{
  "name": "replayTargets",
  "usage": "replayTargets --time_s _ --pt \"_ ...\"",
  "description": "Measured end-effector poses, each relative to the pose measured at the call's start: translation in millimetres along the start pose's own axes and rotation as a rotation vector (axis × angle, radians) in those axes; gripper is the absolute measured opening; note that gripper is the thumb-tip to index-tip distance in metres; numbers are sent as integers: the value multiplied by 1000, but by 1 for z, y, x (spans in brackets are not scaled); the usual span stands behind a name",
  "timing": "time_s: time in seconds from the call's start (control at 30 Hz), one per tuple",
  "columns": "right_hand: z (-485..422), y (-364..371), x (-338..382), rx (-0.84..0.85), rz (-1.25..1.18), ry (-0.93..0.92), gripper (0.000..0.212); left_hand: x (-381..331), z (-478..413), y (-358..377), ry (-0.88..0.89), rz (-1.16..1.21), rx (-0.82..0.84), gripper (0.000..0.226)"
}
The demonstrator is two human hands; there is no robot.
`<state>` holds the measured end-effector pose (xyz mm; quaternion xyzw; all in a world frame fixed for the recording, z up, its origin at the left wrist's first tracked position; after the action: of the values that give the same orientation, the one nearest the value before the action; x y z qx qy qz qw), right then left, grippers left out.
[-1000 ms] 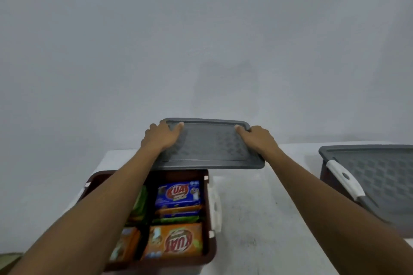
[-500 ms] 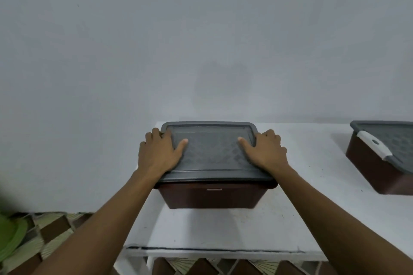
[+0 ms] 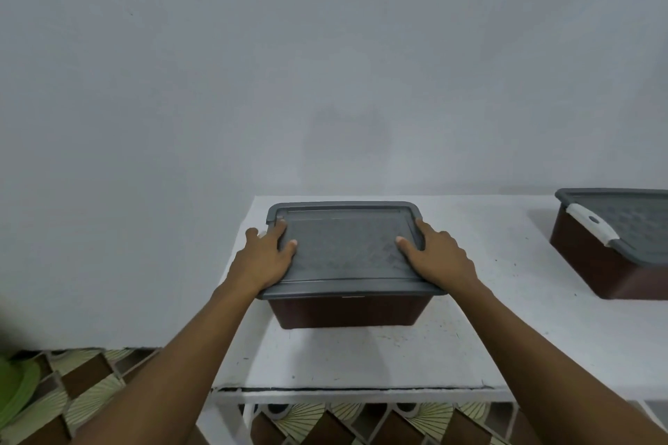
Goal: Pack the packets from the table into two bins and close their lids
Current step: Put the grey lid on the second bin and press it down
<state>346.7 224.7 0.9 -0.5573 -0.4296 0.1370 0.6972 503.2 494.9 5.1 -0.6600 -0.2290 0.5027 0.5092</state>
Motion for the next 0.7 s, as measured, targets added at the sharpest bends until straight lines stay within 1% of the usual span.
replayTargets --time_s 0.1,0.23,0.33,0.4,0.47,0.57,0.63,0.7 --pt "10 -9 6 -76 37 -31 68 -7 6 -8 32 -50 -126 58" --pt "18 -21 23 -204 81 -154 61 -12 9 -17 99 -90 -275 61" --pt "23 -21 33 -219 106 -264 58 -15 17 -25 110 -34 -374 52" --pt "22 -20 33 -203 128 -284 59 -18 21 -29 132 -28 -410 48" --pt "20 -20 32 -192 130 -298 60 -20 20 -28 160 -51 -421 46" --pt "19 -15 27 -168 87 -305 58 -21 19 -25 196 -58 -393 43" --pt "18 -9 23 -130 68 -277 56 -17 19 -21 218 -41 -347 42" --pt "17 -7 22 -100 76 -263 55 -15 19 -15 243 -61 -260 47"
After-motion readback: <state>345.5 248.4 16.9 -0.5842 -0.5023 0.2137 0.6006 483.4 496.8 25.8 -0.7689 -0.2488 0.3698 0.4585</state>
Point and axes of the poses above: each hand's wrist, its own z-axis away from the middle knuckle, its own y-axis out of the palm, x = y × z, the point moved 8 cm from there along -z, towards the middle knuckle, and after that the axes turned 1 degree about y, right-handed, at the moved point
